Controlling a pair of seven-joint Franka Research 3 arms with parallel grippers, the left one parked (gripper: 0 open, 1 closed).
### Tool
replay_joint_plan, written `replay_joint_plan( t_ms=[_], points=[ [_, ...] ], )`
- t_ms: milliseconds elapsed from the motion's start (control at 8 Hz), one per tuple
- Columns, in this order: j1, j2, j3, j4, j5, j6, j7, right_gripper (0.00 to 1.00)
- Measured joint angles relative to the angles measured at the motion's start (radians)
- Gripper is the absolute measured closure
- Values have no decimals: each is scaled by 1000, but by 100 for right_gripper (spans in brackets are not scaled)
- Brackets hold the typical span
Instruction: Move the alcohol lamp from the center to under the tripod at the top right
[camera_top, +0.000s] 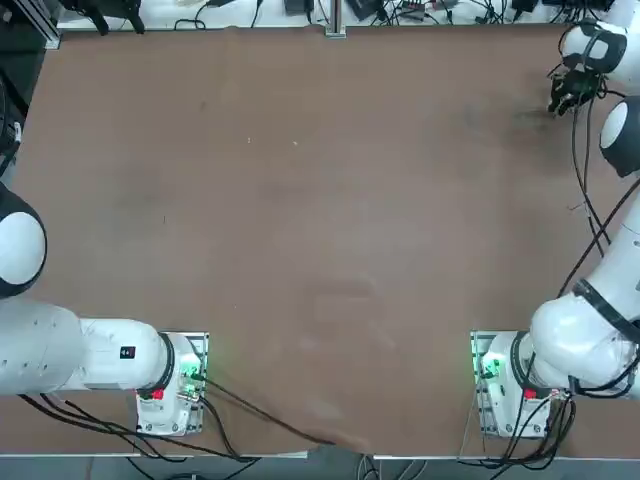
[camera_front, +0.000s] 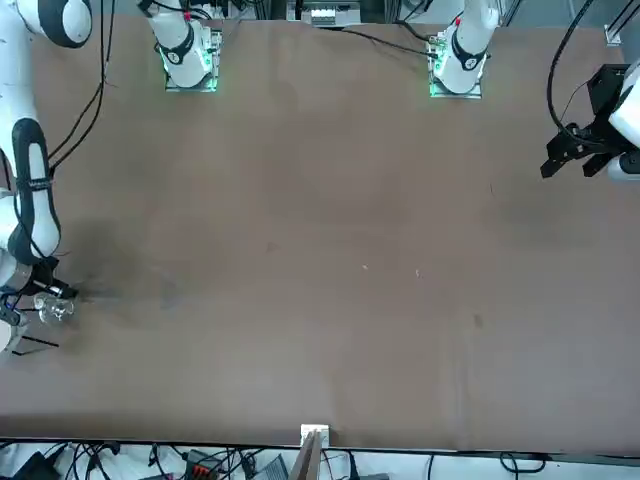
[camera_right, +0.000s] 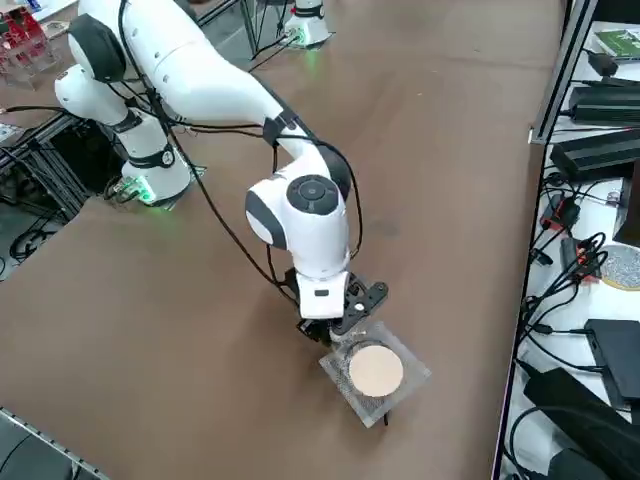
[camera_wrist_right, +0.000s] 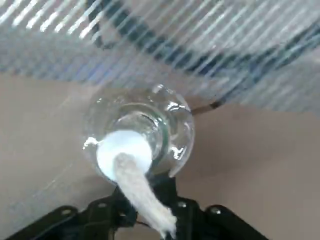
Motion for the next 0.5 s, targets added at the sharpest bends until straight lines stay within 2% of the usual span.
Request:
replay_joint_plan(
  t_ms=[250,500],
  points=[
    [-4,20,1,3,15,87,42,94],
    [2,41,4,21,18,128,105,97]
  ],
)
